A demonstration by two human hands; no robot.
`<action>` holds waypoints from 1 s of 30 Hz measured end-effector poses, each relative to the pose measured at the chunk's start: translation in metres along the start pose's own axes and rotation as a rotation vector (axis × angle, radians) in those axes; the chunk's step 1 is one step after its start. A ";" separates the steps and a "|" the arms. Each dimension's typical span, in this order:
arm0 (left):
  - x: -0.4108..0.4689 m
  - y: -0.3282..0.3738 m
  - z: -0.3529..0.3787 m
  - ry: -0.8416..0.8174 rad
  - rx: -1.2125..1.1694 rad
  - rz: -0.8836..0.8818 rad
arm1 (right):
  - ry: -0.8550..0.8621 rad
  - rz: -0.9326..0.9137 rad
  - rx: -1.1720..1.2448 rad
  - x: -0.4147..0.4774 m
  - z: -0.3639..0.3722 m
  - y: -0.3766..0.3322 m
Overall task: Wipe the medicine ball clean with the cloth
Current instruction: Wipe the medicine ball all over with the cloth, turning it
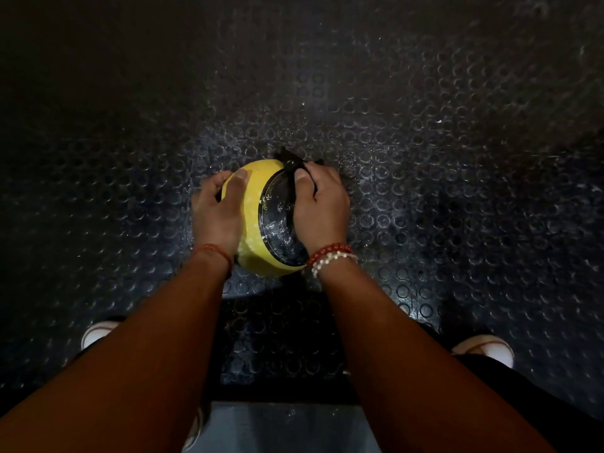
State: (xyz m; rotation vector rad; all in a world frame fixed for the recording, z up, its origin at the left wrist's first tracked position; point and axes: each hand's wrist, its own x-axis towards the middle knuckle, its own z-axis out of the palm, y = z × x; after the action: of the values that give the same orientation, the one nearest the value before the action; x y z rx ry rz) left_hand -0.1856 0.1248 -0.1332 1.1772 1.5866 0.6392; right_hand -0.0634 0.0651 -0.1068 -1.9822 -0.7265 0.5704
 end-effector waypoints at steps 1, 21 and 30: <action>0.000 0.000 0.000 -0.005 -0.009 0.001 | -0.009 0.066 0.011 0.006 0.000 0.003; -0.007 0.003 -0.006 0.034 -0.099 -0.034 | 0.112 0.347 0.200 -0.015 0.004 0.015; -0.009 0.007 -0.007 0.049 -0.149 -0.052 | 0.077 0.969 0.521 -0.023 0.003 0.033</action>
State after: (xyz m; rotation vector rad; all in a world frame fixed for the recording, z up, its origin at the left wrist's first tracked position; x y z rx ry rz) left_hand -0.1894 0.1204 -0.1213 1.0146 1.5770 0.7443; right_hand -0.0727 0.0379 -0.1345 -1.7364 0.4688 1.0964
